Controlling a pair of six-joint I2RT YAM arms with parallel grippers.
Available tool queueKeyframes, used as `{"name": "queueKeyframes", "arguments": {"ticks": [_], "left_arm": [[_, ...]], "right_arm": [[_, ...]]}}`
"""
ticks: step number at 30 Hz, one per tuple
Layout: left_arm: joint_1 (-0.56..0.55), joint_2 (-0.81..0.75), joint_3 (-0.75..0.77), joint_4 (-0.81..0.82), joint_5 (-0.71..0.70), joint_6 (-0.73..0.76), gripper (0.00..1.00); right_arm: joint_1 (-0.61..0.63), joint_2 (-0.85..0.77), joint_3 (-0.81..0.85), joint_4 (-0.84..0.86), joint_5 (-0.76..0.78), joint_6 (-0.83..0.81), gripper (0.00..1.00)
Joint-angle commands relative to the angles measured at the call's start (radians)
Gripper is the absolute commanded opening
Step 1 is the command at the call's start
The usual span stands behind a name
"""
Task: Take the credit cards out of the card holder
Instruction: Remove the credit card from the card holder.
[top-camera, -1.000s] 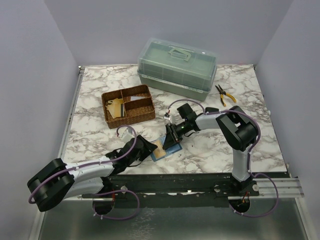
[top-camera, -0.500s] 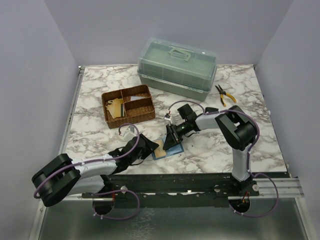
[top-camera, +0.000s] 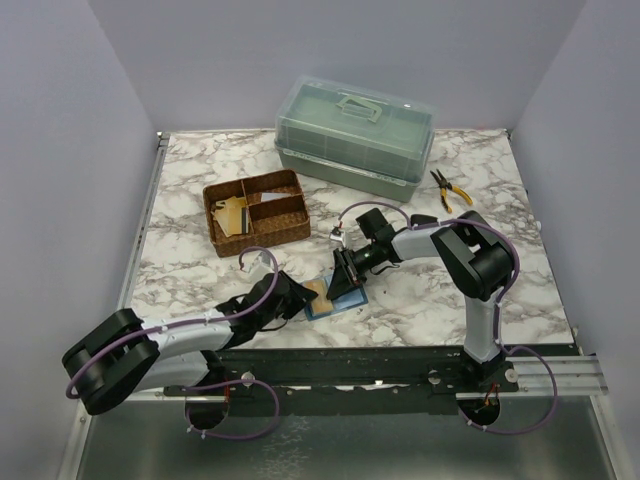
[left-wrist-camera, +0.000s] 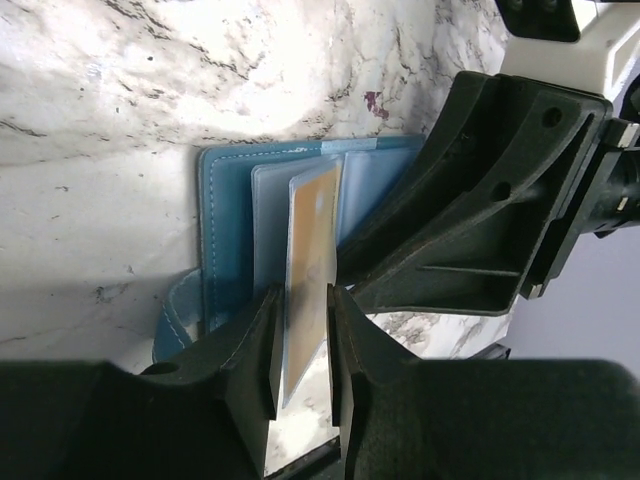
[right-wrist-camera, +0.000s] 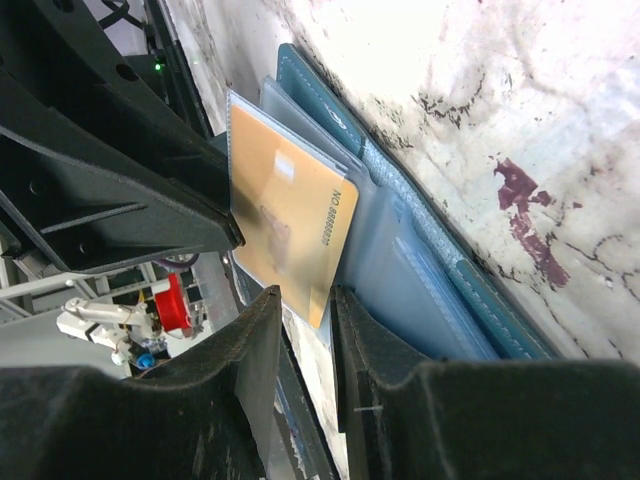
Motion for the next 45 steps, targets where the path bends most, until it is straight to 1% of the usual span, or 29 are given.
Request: {"name": "queueKeyframes", "arguments": {"ticks": [1,8,9,12,13,17,19,21,22,25,27,29,30,33,35,40,45], "left_arm": [[-0.003,-0.016,-0.021,0.056,0.026,0.014,0.29],[-0.003,-0.051,-0.035,0.083,0.029,0.014,0.28],[-0.003,-0.054,-0.038,0.084,0.029,0.013,0.29],[-0.002,-0.044,-0.045,0.086,0.029,0.002,0.43],[-0.001,-0.034,-0.046,0.086,0.03,-0.001,0.45],[0.0,0.012,-0.039,0.086,0.036,-0.001,0.46],[0.003,0.033,-0.031,0.093,0.039,0.005,0.43],[0.006,0.048,-0.024,0.109,0.042,0.01,0.26],[0.008,0.053,-0.02,0.115,0.044,0.013,0.22],[0.018,0.064,-0.012,0.122,0.052,0.024,0.21],[0.025,0.073,-0.017,0.143,0.061,0.031,0.18],[0.031,0.076,-0.036,0.198,0.072,0.048,0.08],[0.034,0.078,-0.053,0.237,0.079,0.065,0.0],[0.037,0.063,-0.1,0.348,0.098,0.118,0.0],[0.037,0.04,-0.119,0.395,0.108,0.152,0.0],[0.036,-0.056,-0.139,0.44,0.124,0.243,0.0],[0.037,-0.151,-0.177,0.486,0.122,0.278,0.0]], "right_arm": [[-0.005,0.019,-0.013,0.013,0.017,-0.012,0.33],[-0.006,0.021,-0.01,0.008,0.013,-0.014,0.33],[-0.006,0.023,-0.009,0.009,0.011,-0.016,0.34],[-0.005,0.022,-0.008,0.008,0.004,-0.016,0.35],[-0.006,0.022,-0.008,0.008,0.003,-0.016,0.35],[-0.007,0.02,-0.008,0.009,-0.004,-0.016,0.36],[-0.008,0.02,-0.006,0.009,-0.008,-0.014,0.37],[-0.01,0.02,-0.007,0.009,-0.01,-0.012,0.37],[-0.012,0.02,-0.006,0.009,-0.011,-0.012,0.37],[-0.022,0.017,-0.006,0.009,-0.019,-0.011,0.37],[-0.035,0.017,-0.001,0.007,-0.039,-0.012,0.38],[-0.053,0.017,0.002,0.006,-0.075,-0.01,0.4],[-0.063,0.015,0.002,0.01,-0.09,-0.008,0.4],[-0.083,0.001,-0.002,0.026,-0.136,0.001,0.41],[-0.086,-0.009,-0.006,0.039,-0.155,0.003,0.41],[-0.086,-0.025,-0.006,0.077,-0.25,0.015,0.41],[-0.086,-0.07,-0.024,0.143,-0.313,0.053,0.41]]}}
